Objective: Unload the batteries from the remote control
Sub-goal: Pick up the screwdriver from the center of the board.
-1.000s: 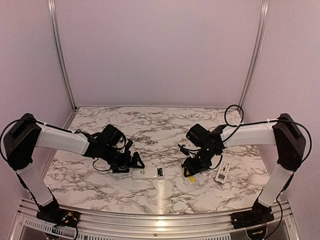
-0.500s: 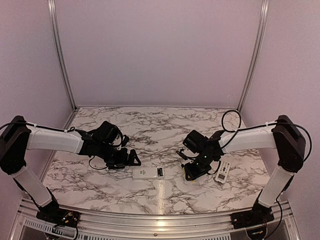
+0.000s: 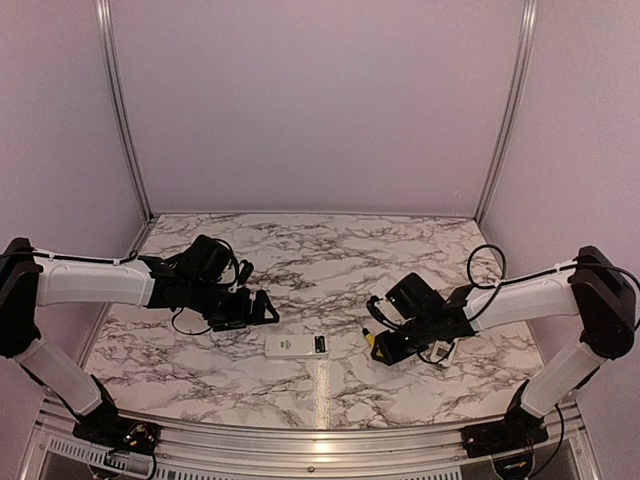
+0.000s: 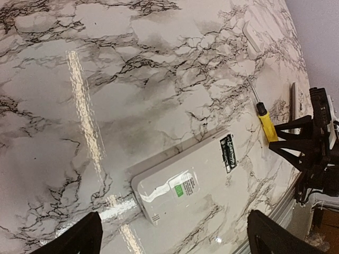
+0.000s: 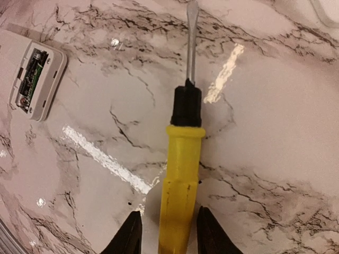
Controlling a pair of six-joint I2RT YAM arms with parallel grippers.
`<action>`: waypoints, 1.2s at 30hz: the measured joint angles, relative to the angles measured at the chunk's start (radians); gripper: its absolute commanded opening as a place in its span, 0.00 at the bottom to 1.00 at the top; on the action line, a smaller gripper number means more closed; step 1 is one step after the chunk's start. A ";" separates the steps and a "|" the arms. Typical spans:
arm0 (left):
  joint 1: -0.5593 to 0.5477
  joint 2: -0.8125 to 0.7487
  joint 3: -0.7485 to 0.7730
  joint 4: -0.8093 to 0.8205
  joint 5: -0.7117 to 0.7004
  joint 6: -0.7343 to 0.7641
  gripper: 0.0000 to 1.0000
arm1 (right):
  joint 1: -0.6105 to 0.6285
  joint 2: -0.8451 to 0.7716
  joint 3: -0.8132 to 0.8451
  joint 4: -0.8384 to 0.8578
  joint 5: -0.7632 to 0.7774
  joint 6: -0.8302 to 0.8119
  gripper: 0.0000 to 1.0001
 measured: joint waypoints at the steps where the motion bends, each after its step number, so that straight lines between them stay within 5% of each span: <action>1: 0.000 -0.001 0.000 0.000 0.000 0.000 0.99 | 0.000 -0.005 -0.013 0.024 0.004 0.004 0.32; 15: 0.000 -0.056 0.000 -0.002 -0.031 0.005 0.99 | 0.013 -0.008 -0.048 0.117 0.058 0.019 0.00; 26: 0.002 -0.132 0.000 -0.057 -0.074 0.029 0.99 | 0.034 -0.020 -0.027 0.050 0.081 0.004 0.00; 36: 0.042 -0.278 0.055 -0.140 -0.111 0.079 0.99 | 0.035 -0.060 0.191 -0.129 0.096 -0.066 0.00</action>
